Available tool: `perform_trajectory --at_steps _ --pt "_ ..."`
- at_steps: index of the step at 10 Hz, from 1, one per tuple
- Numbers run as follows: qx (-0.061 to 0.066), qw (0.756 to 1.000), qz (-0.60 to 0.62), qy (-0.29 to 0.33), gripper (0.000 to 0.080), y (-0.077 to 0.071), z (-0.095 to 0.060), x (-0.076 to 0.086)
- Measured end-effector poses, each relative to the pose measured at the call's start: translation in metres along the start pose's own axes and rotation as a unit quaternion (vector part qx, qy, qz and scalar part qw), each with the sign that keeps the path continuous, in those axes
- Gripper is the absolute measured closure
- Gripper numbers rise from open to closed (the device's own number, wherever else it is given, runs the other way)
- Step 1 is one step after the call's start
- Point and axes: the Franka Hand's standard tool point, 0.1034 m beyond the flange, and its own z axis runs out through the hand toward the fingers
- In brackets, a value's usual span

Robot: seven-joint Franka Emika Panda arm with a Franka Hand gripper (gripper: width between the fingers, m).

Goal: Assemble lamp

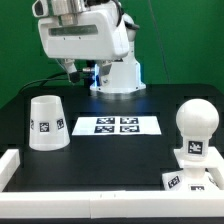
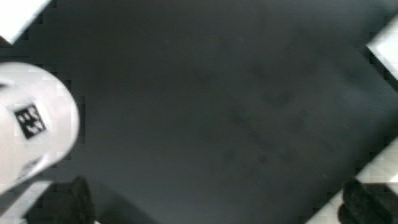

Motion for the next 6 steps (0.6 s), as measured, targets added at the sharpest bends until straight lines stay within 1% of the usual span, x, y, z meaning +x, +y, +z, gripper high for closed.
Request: perform_trajectory --at_steps 2,3,4,5,6 --pt "-0.001 1.000 0.000 0.000 0.0100 0.000 0.001 0.000" --pt "-0.005 1.000 -0.012 0.002 0.0100 0.002 0.003 0.000" --pt "-0.019 0.999 -0.048 0.006 0.0100 0.014 0.011 0.001" --pt "-0.025 0.997 -0.071 0.005 0.0100 0.033 0.016 0.002" --pt "-0.033 0.995 -0.089 0.004 0.0100 0.051 0.019 0.005"
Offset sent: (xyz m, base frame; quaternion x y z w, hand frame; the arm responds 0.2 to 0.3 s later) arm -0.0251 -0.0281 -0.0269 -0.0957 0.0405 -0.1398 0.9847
